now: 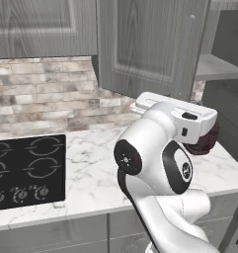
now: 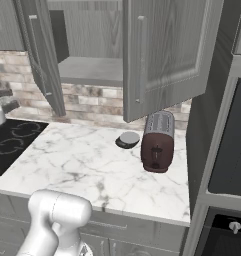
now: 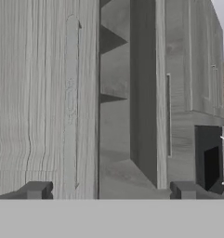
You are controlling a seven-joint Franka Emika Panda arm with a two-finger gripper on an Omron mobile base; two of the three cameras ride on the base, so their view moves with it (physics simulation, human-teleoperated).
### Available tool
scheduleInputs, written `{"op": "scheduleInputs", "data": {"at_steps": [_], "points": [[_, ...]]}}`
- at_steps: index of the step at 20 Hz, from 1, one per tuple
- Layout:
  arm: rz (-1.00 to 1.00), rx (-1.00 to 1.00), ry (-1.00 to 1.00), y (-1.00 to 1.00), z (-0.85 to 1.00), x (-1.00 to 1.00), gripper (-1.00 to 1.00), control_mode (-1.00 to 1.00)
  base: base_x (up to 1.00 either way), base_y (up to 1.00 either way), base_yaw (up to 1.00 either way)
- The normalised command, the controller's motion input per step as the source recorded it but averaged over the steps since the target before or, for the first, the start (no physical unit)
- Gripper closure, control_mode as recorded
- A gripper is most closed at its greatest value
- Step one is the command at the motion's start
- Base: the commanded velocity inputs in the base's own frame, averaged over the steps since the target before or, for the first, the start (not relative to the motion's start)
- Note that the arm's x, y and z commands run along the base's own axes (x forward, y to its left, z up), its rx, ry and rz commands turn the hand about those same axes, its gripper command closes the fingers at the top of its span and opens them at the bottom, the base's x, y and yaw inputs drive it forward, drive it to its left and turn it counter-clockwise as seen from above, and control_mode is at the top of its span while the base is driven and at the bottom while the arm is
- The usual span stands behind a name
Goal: Close all open cabinet doors.
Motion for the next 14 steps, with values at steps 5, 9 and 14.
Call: {"op": "scheduleInputs", "data": {"at_steps": [5, 9, 14], "points": [[0.00, 0.00, 0.00, -0.02, -0.03, 0.29, -1.00, -1.00, 0.00, 0.00, 0.00], [0.00, 0.00, -0.01, -0.01, -0.16, 0.23, -1.00, -1.00, 0.00, 0.00, 0.00], [0.00, 0.00, 0.00, -0.03, -0.21, 0.19, -1.00, -1.00, 0.00, 0.00, 0.00]]}}
